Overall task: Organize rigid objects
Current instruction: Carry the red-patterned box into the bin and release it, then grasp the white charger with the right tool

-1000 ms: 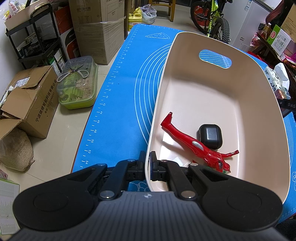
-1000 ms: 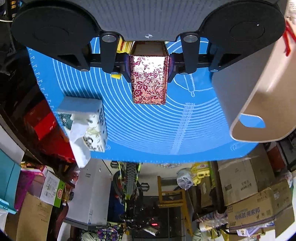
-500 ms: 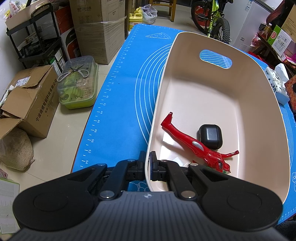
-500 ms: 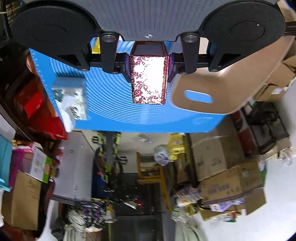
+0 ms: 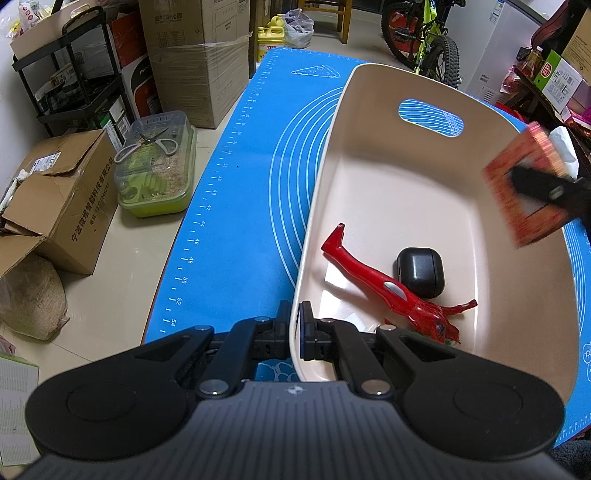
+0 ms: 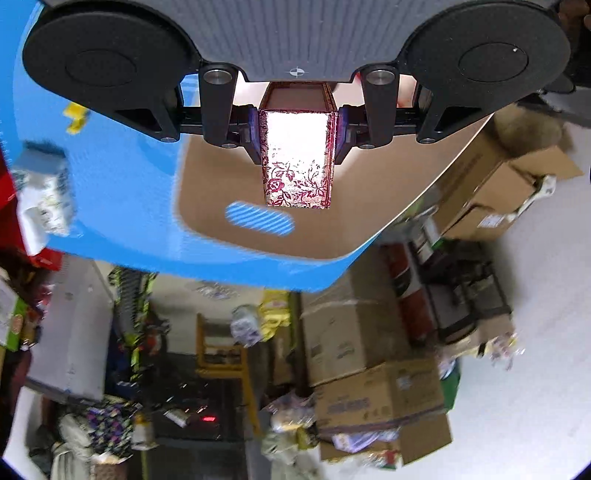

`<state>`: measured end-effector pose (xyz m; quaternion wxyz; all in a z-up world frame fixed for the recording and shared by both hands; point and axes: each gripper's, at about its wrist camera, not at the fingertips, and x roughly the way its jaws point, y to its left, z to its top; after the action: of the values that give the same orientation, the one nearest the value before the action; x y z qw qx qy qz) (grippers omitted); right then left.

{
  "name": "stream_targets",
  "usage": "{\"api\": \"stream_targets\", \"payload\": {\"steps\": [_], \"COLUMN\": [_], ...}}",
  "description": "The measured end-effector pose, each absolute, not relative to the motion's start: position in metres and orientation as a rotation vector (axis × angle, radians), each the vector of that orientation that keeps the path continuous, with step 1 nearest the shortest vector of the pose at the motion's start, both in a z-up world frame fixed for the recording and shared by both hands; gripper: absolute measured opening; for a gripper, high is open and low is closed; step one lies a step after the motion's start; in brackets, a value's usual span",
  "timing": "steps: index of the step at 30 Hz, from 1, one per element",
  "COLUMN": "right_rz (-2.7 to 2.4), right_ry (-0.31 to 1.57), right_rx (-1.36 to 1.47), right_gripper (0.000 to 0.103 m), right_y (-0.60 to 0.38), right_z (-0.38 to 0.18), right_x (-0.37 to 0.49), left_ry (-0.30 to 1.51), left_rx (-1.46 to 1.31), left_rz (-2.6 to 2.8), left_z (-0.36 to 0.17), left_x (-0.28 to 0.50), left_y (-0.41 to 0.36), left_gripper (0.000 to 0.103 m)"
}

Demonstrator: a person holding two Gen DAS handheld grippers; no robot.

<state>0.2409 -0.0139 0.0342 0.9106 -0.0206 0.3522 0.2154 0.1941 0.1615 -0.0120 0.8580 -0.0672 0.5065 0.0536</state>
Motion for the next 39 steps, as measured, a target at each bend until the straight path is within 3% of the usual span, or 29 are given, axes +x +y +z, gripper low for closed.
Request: {"api": "stream_targets", "payload": {"steps": [17,23,33,35,39], "right_rz": [0.449,0.466,0.383,0.350,0.286], "right_ry": [0.980,0.949,0.813,0.788,0.764], "right_rx": [-0.180,-0.117,-0.009,0.006,0.035], "right_gripper": [0.044,0.051,0.051,0.065,0.067], "right_y": [0.039,0.027,-0.043,-0.062,-0.098], "right_z": [-0.023,-0.014,0.034,0.043,0.048], "right_x": [0.248,0.245,0.246,0.247,0.251], "left_ry": [1.064,1.065,1.065,1.065,1.065], "left_rx": [-0.137,-0.139,-0.139,-0.138,-0.138], "left_rz": [0.113,0.113,0.113,0.114,0.113], "left_z": [-0.011,-0.009,-0.009,-0.009,-0.010], "left_x": [0.194,0.194,0.194,0.194,0.194], "left_y": [0.160,0.161,0.160,0.160,0.160], "left_gripper": [0.006,0.006,0.006,0.006,0.006]}}
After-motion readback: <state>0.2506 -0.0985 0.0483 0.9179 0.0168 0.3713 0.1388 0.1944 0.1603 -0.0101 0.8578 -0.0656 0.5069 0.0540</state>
